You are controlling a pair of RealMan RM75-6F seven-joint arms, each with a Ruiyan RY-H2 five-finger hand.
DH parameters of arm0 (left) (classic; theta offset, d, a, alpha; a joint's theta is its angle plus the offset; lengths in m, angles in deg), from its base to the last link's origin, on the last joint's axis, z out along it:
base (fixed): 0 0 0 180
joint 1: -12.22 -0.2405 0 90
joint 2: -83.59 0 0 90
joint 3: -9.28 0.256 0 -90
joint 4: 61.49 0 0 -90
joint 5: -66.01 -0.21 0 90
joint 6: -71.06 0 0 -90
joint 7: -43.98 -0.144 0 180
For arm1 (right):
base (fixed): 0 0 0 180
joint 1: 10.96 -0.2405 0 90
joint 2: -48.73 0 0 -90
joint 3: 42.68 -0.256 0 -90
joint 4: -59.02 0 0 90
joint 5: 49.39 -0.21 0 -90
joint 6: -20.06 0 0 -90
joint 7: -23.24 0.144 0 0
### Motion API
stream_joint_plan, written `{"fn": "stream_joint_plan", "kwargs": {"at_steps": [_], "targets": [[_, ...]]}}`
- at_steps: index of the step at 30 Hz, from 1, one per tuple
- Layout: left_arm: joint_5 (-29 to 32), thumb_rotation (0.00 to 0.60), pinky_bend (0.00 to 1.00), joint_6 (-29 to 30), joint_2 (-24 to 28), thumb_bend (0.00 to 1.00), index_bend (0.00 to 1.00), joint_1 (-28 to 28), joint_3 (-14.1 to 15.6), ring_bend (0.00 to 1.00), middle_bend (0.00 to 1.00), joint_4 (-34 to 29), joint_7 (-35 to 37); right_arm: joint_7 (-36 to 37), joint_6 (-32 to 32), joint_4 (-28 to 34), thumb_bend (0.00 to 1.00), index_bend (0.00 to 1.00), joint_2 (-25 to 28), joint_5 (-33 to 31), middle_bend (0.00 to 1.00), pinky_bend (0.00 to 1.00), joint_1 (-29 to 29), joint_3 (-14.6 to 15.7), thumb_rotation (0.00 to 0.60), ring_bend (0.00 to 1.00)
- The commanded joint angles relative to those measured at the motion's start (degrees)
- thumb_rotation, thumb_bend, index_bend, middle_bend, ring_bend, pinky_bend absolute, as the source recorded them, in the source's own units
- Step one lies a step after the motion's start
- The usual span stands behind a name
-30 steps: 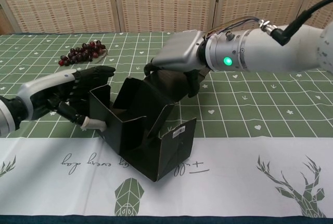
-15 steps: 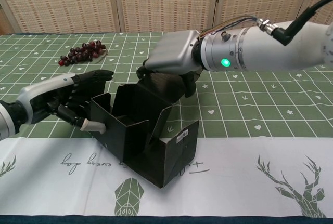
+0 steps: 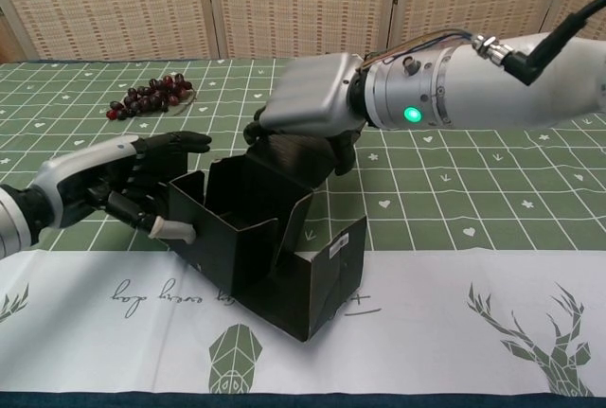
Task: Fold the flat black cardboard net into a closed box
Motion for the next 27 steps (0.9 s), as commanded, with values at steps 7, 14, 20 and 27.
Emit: {"fn": "stream_joint_plan", "kwargs": {"at_steps": [7,14,20,27], "targets": [[-1.6,0.6,0.52,-2.1,1.6,0.0,0.11,1.0,0.9,0.44,0.09,-0.8,5.2,0.2,-0.7,1.0,0.25,0.27,1.0,3.5,0.38,0.97,0.0,0.2,0.6,0.81],[-1.9,0.6,0.53,-2.3,1.3,0.0,0.12,1.3,1.1,0.44,0.1,0.0,7.8,2.2,-0.5,0.9,0.26,0.28,1.4,7.5,0.38,0.97,0.4,0.2,0.6,0.81],[-2.5,0.6,0.52,-2.5,1.1,0.0,0.09,1.8,1.2,0.44,0.1,0.4,9.5,4.1,-0.2,0.8,0.26,0.28,2.0,10.4,0.38,0.97,0.8,-0.1,0.6,0.81],[-2.5,0.6,0.53,-3.7,1.1,0.0,0.09,2.6,1.5,0.43,0.1,0.8,11.2,5.7,-0.2,0.8,0.26,0.28,2.6,13.4,0.39,0.97,1.3,-0.7,0.6,0.81]]}}
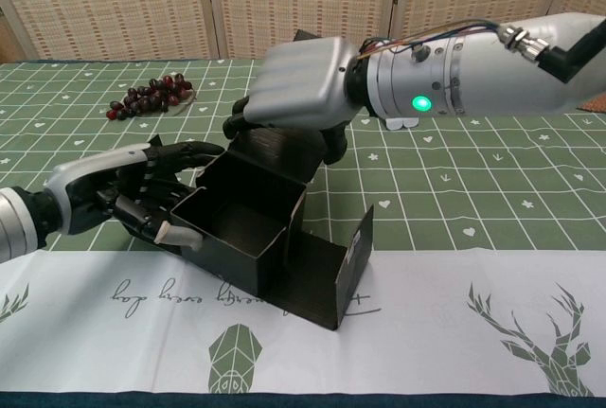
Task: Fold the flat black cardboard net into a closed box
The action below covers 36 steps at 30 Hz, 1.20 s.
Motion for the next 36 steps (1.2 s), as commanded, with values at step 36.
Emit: {"fn": "stream_joint_plan", "kwargs": {"at_steps": [36], "targets": [[-0.8,0.6,0.53,-3.7,0.4,0.0,0.16,3.1,1.3,0.44,0.15,1.1,10.1,12.1,-1.1,-9.8,0.26,0.28,-4.8,15.6,0.39,0.97,2.5,-2.9,0.6,0.8]]}}
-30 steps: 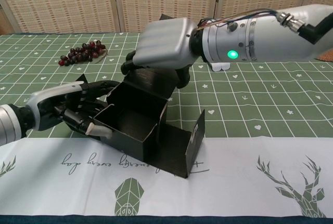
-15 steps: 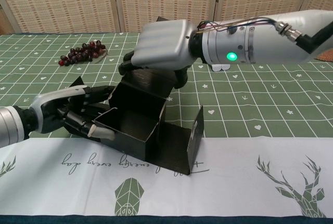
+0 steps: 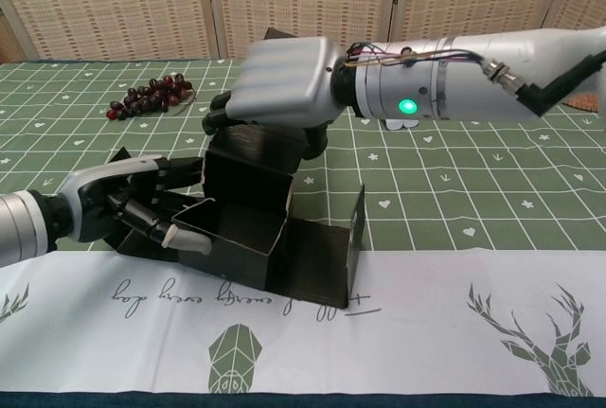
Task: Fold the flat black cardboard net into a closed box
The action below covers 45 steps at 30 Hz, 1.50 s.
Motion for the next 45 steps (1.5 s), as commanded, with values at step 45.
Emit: {"fn": "stream_joint_plan", "kwargs": {"at_steps": [45], "targets": [[1.9,0.6,0.54,0.0,2.5,0.0,0.22,-0.7,-0.8,0.45,0.23,-3.7,-1.5,12.7,-5.4,8.8,0.26,0.0,5.3,0.3,0.0,0.97,7.6,-3.9,0.6,0.7]]}}
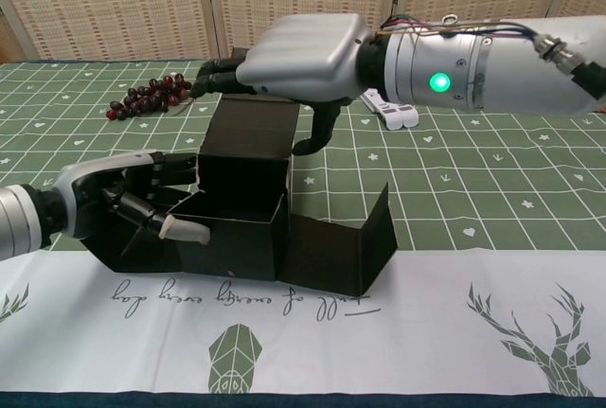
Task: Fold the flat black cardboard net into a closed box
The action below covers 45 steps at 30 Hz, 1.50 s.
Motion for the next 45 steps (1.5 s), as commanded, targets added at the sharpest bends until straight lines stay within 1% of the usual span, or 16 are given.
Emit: {"fn": "stream_joint_plan", "kwargs": {"at_steps": [1,5,13,18,21,25,29,32,40,45], "targets": [[-0.3,0.6,0.54,0.5,1.0,0.0,0.22,-0.3,-0.1,0.45,0.23,-0.6,1.1,3.9,-3.5,1.5,0.26,0.0,1.6,0.9,0.0,0.97,2.3,-0.7,0.6,0.7],[-1.0,0.6,0.54,1.4,3.3,0.0,0.22,-0.7,-0.2,0.45,0.24,-1.8,3.8,7.4,-7.9,2.9,0.26,0.0,3.6,1.2,0.0,0.97,5.5,-1.0,0.6,0.7],[-3.0,0.6,0.54,2.5,7.5,0.0,0.23,-1.1,0.0,0.45,0.25,-2.7,12.3,14.3,-14.9,3.8,0.26,0.0,5.9,2.3,0.0,0.97,12.4,0.5,0.6,0.7],[-4.5,0.6,0.54,3.5,10.3,0.0,0.23,-1.2,0.1,0.45,0.25,-3.1,18.2,18.4,-19.4,3.0,0.26,0.0,5.6,4.4,0.01,0.97,16.1,1.6,0.6,0.7],[-5.3,0.6,0.54,4.1,12.1,0.0,0.23,-1.0,0.1,0.45,0.25,-3.4,21.8,20.5,-21.5,1.9,0.25,0.0,4.2,5.8,0.02,0.97,17.8,2.3,0.6,0.7],[-6.4,0.6,0.54,4.4,14.5,0.0,0.23,-0.4,0.2,0.45,0.25,-3.9,25.7,22.3,-23.8,-1.1,0.19,0.0,0.6,7.3,0.02,0.97,19.4,2.5,0.6,0.7],[-7.2,0.6,0.54,4.4,16.2,0.0,0.23,0.3,0.4,0.45,0.25,-4.5,29.1,24.3,-26.4,-4.3,0.1,0.0,-3.6,8.4,0.02,0.97,20.4,1.7,0.6,0.7],[-7.7,0.6,0.54,4.3,17.1,0.0,0.23,0.8,0.7,0.45,0.25,-4.9,31.2,24.6,-28.7,-7.6,0.06,0.0,-7.3,9.3,0.01,0.97,20.9,0.7,0.6,0.69],[-8.4,0.6,0.54,4.1,18.4,0.0,0.23,2.0,1.4,0.45,0.25,-5.1,34.7,26.4,-34.8,-18.3,0.05,0.0,-17.6,12.3,0.0,0.97,21.0,-1.5,0.6,0.68],[-9.2,0.6,0.54,4.1,18.9,0.0,0.23,2.6,2.3,0.44,0.25,-4.7,35.9,27.0,-38.2,-24.3,0.05,0.0,-22.5,14.6,0.0,0.97,20.1,-2.4,0.6,0.67]]}}
